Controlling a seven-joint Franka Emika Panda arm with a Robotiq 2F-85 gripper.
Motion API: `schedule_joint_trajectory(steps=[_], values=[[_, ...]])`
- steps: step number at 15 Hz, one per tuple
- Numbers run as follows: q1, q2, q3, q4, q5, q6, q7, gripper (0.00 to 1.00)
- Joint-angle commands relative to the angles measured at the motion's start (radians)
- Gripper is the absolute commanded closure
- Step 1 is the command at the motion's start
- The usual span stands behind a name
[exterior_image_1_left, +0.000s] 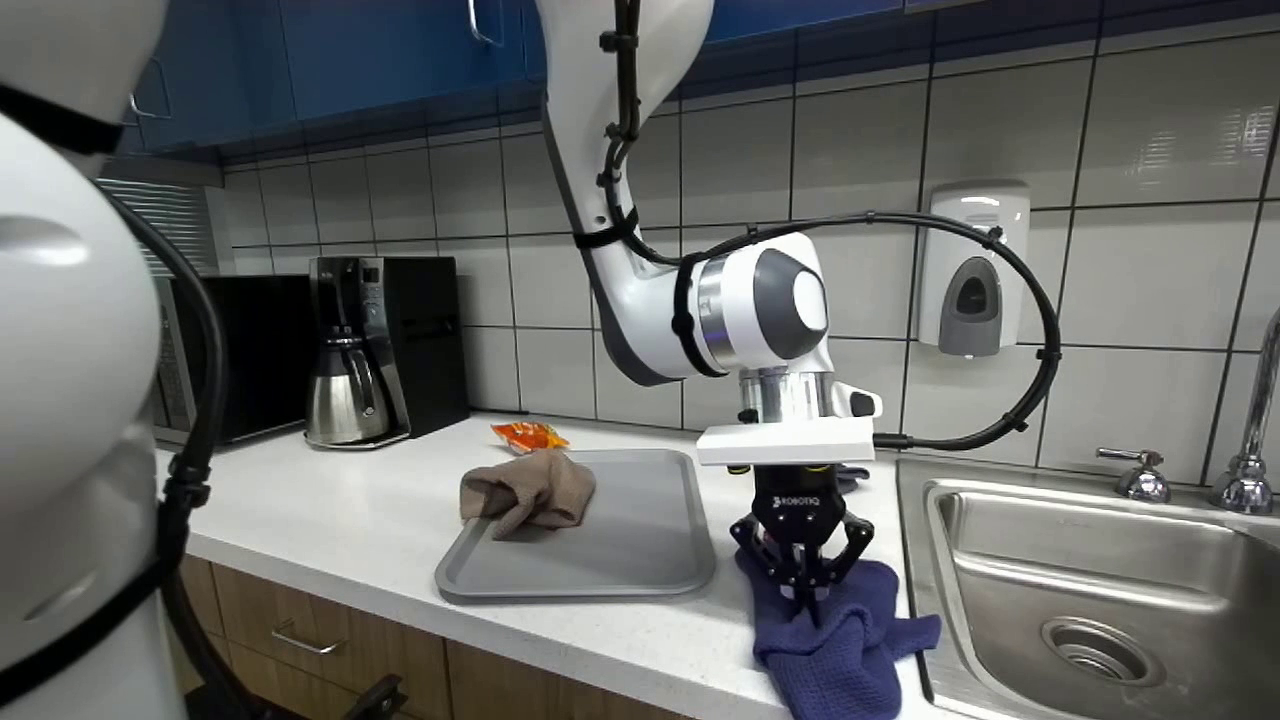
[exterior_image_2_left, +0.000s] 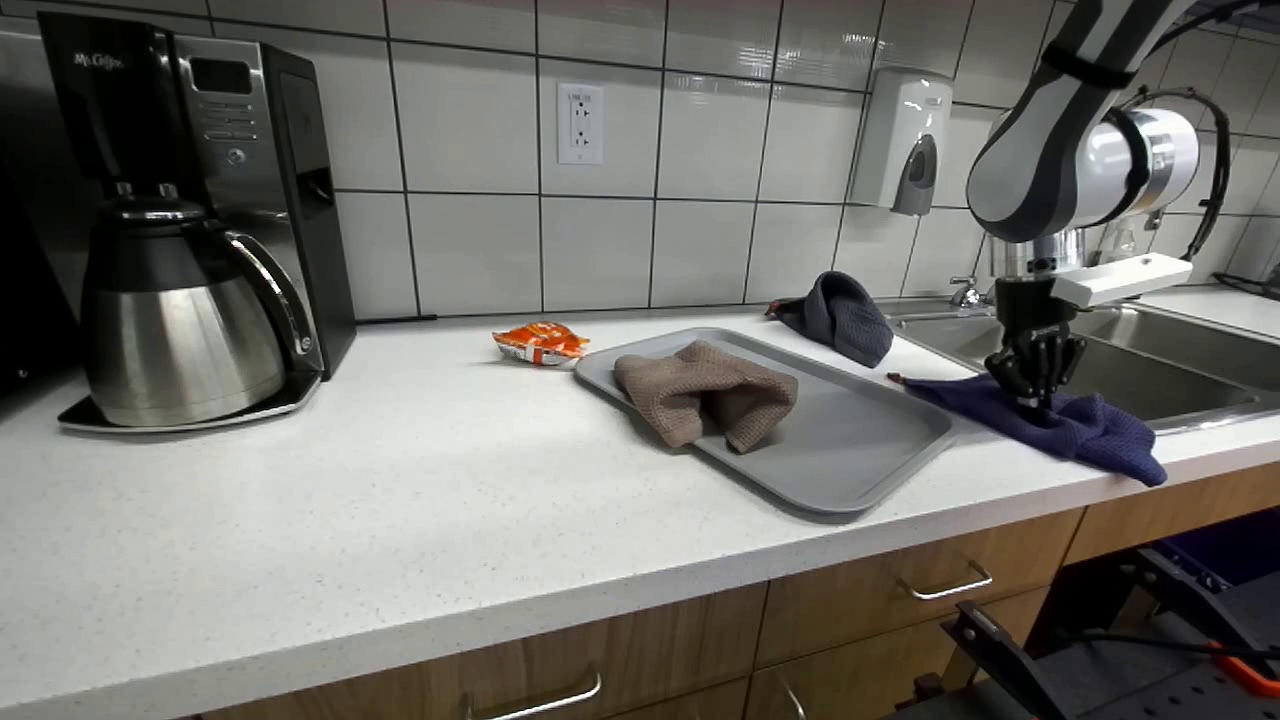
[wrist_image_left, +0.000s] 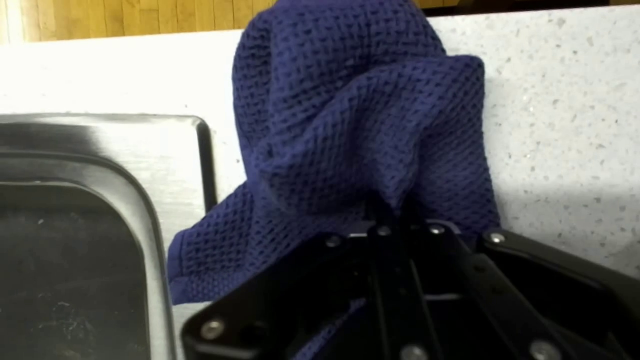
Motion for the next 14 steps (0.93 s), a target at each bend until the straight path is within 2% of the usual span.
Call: schedule_joint_trajectory(steps=[1, 14], values=[[-0.014, -0.015, -0.003, 0.008, -0.011, -0.006, 0.035, 0.98], [-0.019, -0.248, -0.015, -0.01, -0.024, -0.127, 0.055, 0.98]])
